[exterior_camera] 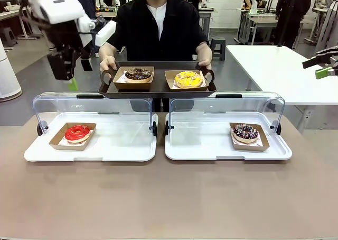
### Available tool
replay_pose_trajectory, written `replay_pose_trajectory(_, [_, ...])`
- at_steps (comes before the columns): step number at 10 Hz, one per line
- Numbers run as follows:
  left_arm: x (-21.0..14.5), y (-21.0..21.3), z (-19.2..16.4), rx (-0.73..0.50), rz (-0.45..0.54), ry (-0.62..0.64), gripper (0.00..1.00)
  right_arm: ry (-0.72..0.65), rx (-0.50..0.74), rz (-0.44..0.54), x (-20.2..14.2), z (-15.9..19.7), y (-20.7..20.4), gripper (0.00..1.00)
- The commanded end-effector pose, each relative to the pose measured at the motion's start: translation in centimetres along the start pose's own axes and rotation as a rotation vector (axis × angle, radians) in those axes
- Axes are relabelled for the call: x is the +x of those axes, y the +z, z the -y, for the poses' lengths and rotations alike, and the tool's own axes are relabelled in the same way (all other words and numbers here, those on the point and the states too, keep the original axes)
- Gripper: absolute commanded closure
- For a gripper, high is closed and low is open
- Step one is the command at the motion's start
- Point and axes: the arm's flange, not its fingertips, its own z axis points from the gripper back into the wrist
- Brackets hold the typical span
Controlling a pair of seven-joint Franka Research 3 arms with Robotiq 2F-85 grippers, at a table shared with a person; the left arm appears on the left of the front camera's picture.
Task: Provide the desired donut to the person.
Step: Place the picked Paper togo box onto the Handle tray extended by the person.
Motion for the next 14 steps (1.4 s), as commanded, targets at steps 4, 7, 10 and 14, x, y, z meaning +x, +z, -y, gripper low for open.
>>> replay_pose_trajectory(4, [0.0, 0.0, 0.0, 0.000, 0.000, 0.000, 0.00, 0.002, -0.003, 0.009, 0.2, 0.0, -0.1, 0.00])
replay_pose_trajectory(7, [0.0, 0.0, 0.0, 0.000, 0.000, 0.000, 0.00, 0.002, -0.003, 0.009, 0.2, 0.0, -0.1, 0.00])
replay_pose_trajectory(10, [0.0, 0.0, 0.0, 0.000, 0.000, 0.000, 0.00, 0.002, -0.003, 0.009, 0.2, 0.0, -0.1, 0.00])
replay_pose_trajectory(14, [-12.0, 0.7, 0.6, 0.012, 0.533, 0.010, 0.00, 0.002, -0.003, 0.009, 0.2, 0.0, -0.1, 0.00])
